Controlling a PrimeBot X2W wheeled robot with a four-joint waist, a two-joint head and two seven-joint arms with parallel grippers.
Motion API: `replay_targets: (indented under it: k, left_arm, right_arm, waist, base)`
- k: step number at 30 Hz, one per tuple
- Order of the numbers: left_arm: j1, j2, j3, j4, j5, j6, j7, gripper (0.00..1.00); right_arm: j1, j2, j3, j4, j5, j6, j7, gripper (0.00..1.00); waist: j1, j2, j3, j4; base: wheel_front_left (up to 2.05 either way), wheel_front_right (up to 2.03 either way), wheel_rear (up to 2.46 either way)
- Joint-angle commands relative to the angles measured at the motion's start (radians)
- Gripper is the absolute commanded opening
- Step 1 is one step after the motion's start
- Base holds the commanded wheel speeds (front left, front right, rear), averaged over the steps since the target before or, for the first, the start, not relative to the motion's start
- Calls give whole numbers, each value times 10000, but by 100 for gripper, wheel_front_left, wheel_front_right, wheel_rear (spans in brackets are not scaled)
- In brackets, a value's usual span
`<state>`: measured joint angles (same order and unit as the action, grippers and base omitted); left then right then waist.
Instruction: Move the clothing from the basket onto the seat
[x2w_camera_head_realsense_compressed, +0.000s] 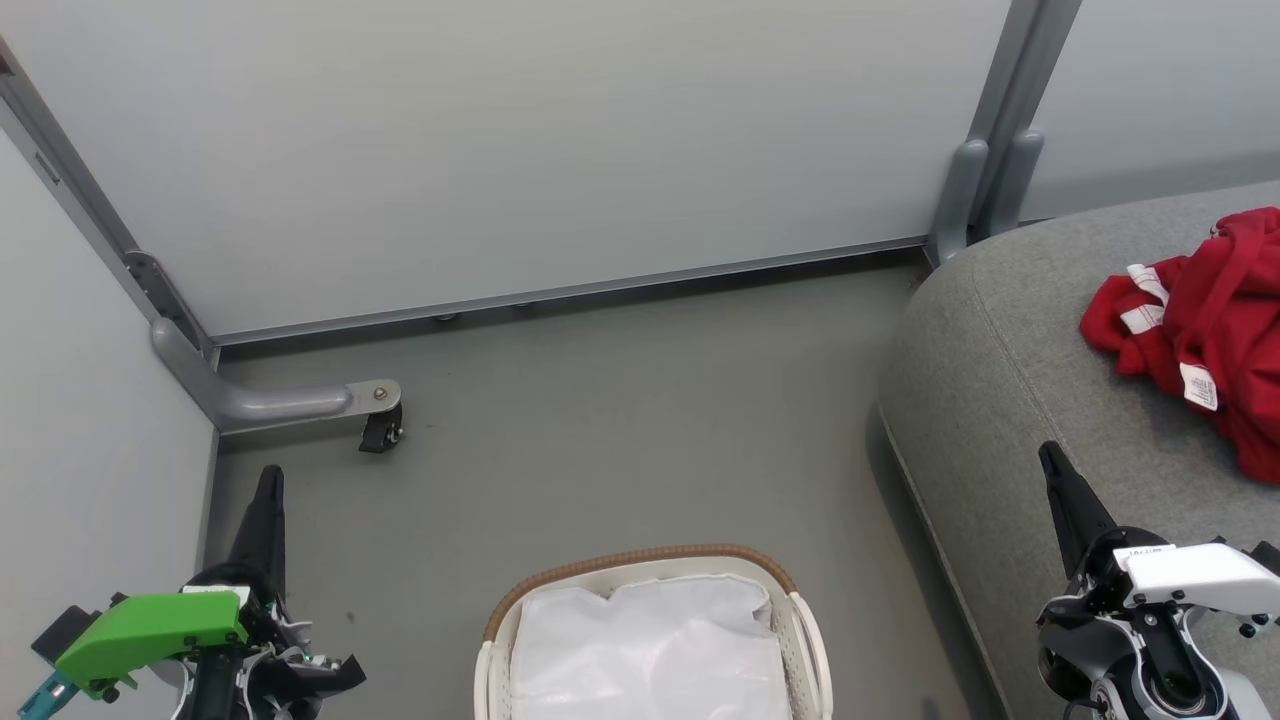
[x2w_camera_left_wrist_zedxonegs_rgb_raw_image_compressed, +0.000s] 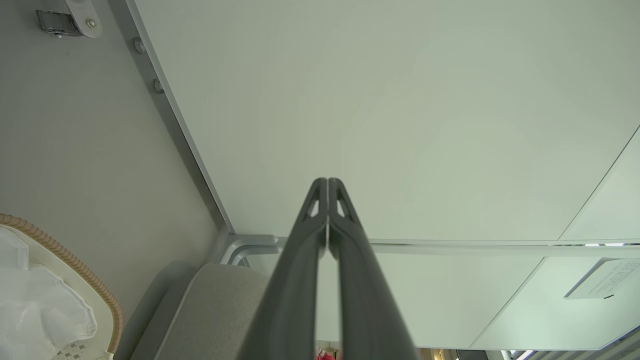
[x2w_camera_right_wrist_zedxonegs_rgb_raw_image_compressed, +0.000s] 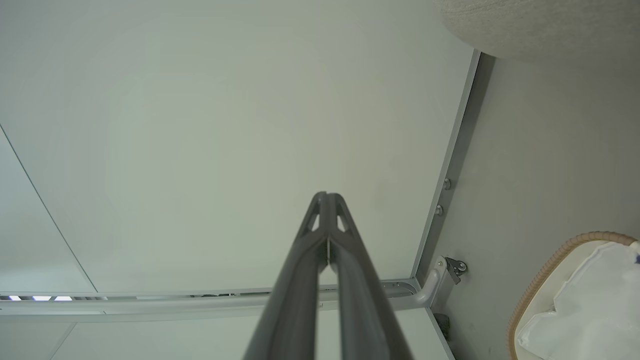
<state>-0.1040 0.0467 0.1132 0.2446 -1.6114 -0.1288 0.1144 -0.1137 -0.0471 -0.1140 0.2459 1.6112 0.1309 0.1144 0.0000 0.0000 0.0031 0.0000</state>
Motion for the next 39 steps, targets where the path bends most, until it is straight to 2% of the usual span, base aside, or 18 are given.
replay_targets:
  k: [1,39]
  left_arm:
    - [-97,66,20,-5,-30,-36,29,0]
    - [-97,66,19,-6,-31,-36,27,0]
  right_arm:
    - [105,-59,-15,-35,34,-3,29,0]
    - [106,-60,-13,-35,35,-3,28,0]
  waist:
    - [0,0,0,0]
    - [0,0,0,0]
  base:
    - [0,0,0]
    - [0,0,0]
